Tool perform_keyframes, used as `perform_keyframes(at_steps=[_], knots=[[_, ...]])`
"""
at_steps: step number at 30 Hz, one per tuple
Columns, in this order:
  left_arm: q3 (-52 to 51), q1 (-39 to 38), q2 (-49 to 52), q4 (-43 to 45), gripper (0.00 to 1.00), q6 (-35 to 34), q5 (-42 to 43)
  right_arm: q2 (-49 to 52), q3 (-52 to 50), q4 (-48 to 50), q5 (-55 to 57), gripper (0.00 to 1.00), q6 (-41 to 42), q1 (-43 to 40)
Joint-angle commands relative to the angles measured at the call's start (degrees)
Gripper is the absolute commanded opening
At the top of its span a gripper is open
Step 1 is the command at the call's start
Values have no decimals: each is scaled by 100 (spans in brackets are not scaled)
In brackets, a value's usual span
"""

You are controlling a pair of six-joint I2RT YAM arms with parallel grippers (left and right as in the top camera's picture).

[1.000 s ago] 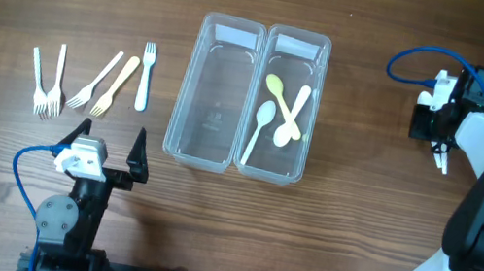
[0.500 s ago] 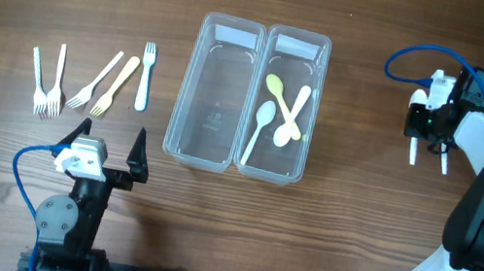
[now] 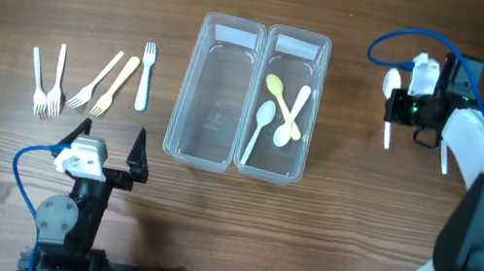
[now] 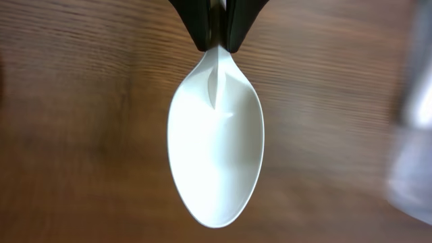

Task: Pack container
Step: 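Return the right gripper to the spoons and grasp another white spoon, then place the white spoon into the right container and release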

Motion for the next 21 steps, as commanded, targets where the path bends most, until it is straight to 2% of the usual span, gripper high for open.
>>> perform_keyframes(at_steps=[1,5,9,13,21], knots=[[-48,4,-24,9,100,87,-33,-791,13,-83,-345,4,243,219],[-48,4,-24,9,100,87,-33,-1322,13,-223,-409,4,809,514],[-48,4,-24,9,100,87,-33,-1659,13,-369,-717,4,925,887],[-48,4,-24,9,100,87,-33,-1714,13,-385,-1176,4,1043,1327],[-48,4,-24,9,100,87,-33,-1703,11,-249,-1060,4,1266,2164]])
